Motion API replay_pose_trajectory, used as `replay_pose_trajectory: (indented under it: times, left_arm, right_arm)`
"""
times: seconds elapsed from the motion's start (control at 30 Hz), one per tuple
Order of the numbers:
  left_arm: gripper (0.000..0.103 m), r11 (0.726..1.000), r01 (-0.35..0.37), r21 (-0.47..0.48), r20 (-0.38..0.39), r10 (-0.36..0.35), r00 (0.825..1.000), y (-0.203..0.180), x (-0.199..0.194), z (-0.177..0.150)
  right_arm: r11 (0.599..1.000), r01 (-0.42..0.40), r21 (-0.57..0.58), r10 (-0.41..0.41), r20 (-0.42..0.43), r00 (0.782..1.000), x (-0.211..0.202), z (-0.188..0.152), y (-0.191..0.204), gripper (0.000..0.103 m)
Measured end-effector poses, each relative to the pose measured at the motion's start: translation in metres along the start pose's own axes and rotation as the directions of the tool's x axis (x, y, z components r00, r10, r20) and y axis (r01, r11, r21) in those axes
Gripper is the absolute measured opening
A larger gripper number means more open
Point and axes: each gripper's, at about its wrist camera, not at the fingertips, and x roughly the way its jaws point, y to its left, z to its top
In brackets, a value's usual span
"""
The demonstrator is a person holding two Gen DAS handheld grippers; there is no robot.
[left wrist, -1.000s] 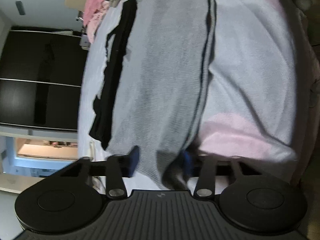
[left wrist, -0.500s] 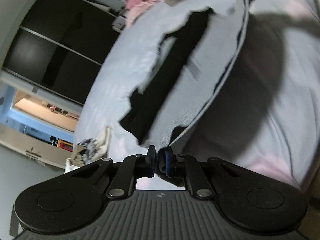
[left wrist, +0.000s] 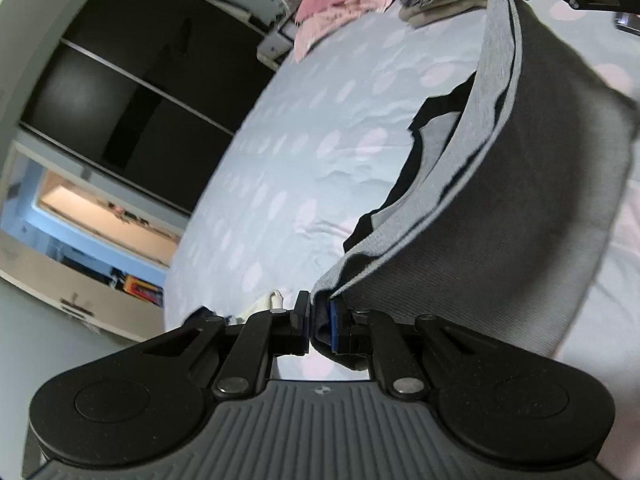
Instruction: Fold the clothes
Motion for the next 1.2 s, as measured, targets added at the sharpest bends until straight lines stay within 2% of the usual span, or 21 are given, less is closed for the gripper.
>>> replay_pose_trajectory:
  times: [0.27,0.43,0.57,0.63,0.7,0.8,0.87,1.0,1.13,1.2]
  left_arm:
    - [0.007,0.996,0.083,-0.04,-0.092,-0.086,0.992,0.021,0.087,0.007]
    - [0.009,0.984,0.152,-0.096,-0.147,-0.165,0.975,0.026,0.138,0.007]
    - [0.014,0.973,0.187,-0.139,-0.161,-0.208,0.965,0.028,0.158,0.0]
    - [0.018,0.97,0.182,-0.162,-0.148,-0.206,0.967,0.029,0.163,-0.003]
    - [0.023,0.966,0.167,-0.195,-0.123,-0.193,0.973,0.032,0.165,-0.005]
    - [0.039,0.948,0.129,-0.29,-0.108,-0.166,0.98,0.045,0.17,-0.007]
    - [0.04,0.934,0.096,-0.344,-0.096,-0.137,0.986,0.054,0.169,-0.009]
    - [0.043,0.918,0.061,-0.392,-0.079,-0.1,0.992,0.071,0.159,-0.009]
    - [0.046,0.92,0.07,-0.386,-0.047,-0.096,0.994,0.076,0.133,-0.013]
    - [0.049,0.921,0.083,-0.381,-0.026,-0.1,0.995,0.074,0.117,-0.018]
  right_arm:
    - [0.997,-0.071,0.013,0.071,-0.04,0.997,0.094,0.009,-0.011,0.005]
    - [0.993,-0.117,0.03,0.119,-0.066,0.991,0.153,0.013,-0.003,0.005]
    - [0.987,-0.153,0.048,0.156,-0.081,0.984,0.187,0.014,0.008,0.005]
    - [0.983,-0.172,0.055,0.177,-0.092,0.98,0.199,0.013,0.011,0.005]
    - [0.978,-0.191,0.081,0.199,-0.106,0.974,0.208,0.011,0.013,0.01]
    - [0.972,-0.181,0.15,0.2,-0.125,0.972,0.22,0.009,0.008,0.036]
    - [0.961,-0.167,0.22,0.201,-0.145,0.969,0.227,0.007,-0.001,0.04]
    - [0.932,-0.128,0.34,0.2,-0.184,0.962,0.215,-0.002,-0.014,0.051]
    - [0.908,-0.125,0.399,0.216,-0.192,0.957,0.198,-0.008,-0.029,0.056]
    - [0.881,-0.144,0.45,0.251,-0.187,0.95,0.186,-0.013,-0.034,0.056]
